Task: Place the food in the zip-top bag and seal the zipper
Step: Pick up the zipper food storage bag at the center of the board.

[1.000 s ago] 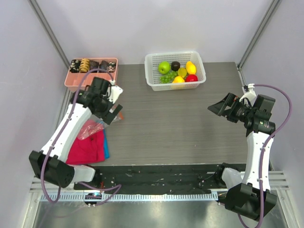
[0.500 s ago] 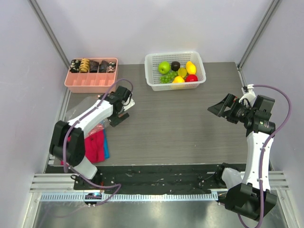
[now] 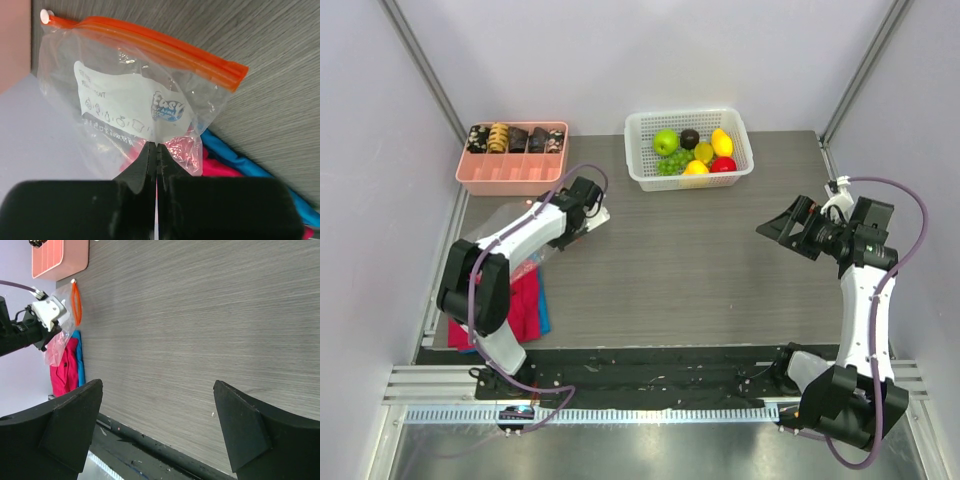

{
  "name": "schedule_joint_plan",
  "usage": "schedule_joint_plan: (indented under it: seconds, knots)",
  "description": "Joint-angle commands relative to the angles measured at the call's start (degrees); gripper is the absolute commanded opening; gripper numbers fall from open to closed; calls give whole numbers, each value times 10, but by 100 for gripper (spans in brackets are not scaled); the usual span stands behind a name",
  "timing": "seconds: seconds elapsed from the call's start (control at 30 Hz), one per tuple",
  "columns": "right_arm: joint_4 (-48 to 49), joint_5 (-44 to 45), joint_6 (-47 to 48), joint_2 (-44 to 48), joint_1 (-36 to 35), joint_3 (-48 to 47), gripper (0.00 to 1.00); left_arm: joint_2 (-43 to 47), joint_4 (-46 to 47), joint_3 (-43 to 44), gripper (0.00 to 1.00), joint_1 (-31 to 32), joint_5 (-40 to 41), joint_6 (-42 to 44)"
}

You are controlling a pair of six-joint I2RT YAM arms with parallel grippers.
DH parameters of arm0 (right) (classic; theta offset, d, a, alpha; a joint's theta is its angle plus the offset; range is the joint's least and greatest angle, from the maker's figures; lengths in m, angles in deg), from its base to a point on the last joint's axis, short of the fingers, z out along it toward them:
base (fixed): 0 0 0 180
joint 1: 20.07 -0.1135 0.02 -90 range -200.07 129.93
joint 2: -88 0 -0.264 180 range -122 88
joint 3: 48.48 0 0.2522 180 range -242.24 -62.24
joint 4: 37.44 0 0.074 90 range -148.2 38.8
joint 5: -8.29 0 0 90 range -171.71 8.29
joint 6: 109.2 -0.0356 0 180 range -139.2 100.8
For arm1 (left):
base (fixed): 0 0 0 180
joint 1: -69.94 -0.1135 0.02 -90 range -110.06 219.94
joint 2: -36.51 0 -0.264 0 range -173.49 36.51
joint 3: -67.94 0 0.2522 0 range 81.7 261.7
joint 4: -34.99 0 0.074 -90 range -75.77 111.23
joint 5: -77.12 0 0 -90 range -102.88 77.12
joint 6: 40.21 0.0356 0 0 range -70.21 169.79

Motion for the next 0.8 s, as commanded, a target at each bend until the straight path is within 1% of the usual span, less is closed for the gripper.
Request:
schedule_joint_plan:
  seconds: [0.0, 0.1, 0.17, 0.2, 0.23, 0.27, 0.3, 0.33, 0.37, 0.4, 0.43, 0.47, 0.5, 0.57, 0.6, 0.7, 0.77]
  knots:
    - [8, -34, -8, -21, 2, -28, 97, 11, -48, 45, 0, -1, -38, -7]
    - [22, -53, -22, -31, 2, -31, 96, 41, -62, 59, 0, -1, -67, -14]
    - [41, -58, -36, -29, 2, -31, 96, 65, -76, 85, 0, -1, -124, -36]
    - [50, -68, -53, -27, 2, -30, 96, 104, -76, 95, 0, -1, -150, -43]
    - [58, -72, -61, -25, 1, -28, 96, 125, -73, 101, 0, -1, -209, -49]
    - [79, -77, -75, -22, -1, -23, 96, 150, -65, 103, 0, -1, -239, -57]
    - [93, -84, -87, -21, -4, -20, 96, 174, -49, 101, 0, -1, -287, -59]
    - [108, -96, -114, -15, -6, -16, 96, 222, -39, 95, 0, -1, -323, -58]
    - [135, -102, -123, -13, -13, -13, 96, 244, -28, 81, 0, -1, -397, -59]
    - [150, -106, -131, -8, -19, -13, 96, 262, -6, 74, 0, -1, -426, -60]
    - [163, -108, -135, 1, -25, -11, 96, 299, 4, 65, 0, -1, -450, -64]
    - [188, -107, -132, 8, -42, -13, 96, 310, 10, 61, 0, -1, -508, -65]
    - [197, -101, -125, 14, -52, -14, 96, 321, 14, 56, 0, -1, -528, -69]
    - [203, -75, -109, 24, -75, -21, 96, 338, 48, 50, 0, -1, -550, -109]
    - [202, -68, -108, 26, -100, -23, 96, 341, 58, 48, 0, -1, -565, -150]
    - [196, -40, -106, 31, -143, -27, 96, 348, 106, 42, 0, -1, -597, -199]
    - [212, -26, -97, 48, -155, -25, 96, 340, 120, 41, 0, -1, -618, -234]
